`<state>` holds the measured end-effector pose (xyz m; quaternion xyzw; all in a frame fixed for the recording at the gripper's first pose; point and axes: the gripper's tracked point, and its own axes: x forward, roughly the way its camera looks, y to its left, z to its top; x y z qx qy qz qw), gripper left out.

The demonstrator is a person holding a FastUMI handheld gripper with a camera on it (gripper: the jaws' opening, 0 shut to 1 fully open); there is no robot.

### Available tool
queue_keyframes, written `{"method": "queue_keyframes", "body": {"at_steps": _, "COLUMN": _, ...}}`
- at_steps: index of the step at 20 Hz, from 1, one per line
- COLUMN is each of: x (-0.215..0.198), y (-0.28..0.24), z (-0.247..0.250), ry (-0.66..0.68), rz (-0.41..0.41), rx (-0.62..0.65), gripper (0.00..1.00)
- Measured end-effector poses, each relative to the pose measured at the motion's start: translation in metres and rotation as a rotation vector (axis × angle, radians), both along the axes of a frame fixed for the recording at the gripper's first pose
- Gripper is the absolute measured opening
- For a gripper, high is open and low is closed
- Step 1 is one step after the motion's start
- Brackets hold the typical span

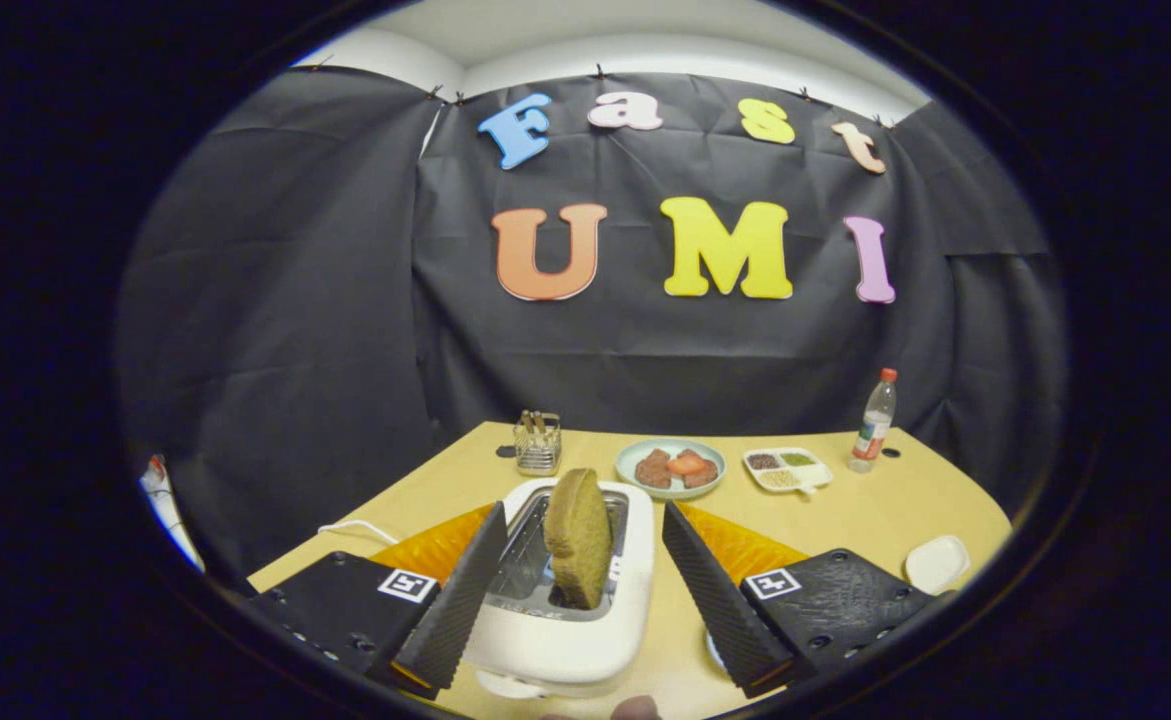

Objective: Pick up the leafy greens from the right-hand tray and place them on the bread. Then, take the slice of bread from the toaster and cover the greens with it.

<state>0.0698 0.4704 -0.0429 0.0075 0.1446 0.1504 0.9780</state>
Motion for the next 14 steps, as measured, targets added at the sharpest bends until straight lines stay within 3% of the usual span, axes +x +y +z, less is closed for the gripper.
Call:
{"method": "queue_keyframes", "body": {"at_steps": 4, "x": 0.024, "y": 0.01, "z": -0.009, "ry": 0.021, "rz": -0.058, "rx": -0.061, "gripper": 0.95}}
{"method": "queue_keyframes", "body": {"at_steps": 5, "x": 0.026, "y": 0.011, "z": -0.016, "ry": 0.043, "rz": -0.068, "rx": -0.072, "gripper": 0.91}}
{"method": "queue_keyframes", "body": {"at_steps": 10, "x": 0.036, "y": 0.007, "z": -0.03, "ry": 0.13, "rz": -0.11, "rx": -0.067, "gripper": 0.58}}
{"method": "queue_keyframes", "body": {"at_steps": 14, "x": 0.035, "y": 0.009, "z": -0.029, "ry": 0.127, "rz": -0.093, "rx": -0.079, "gripper": 0.16}}
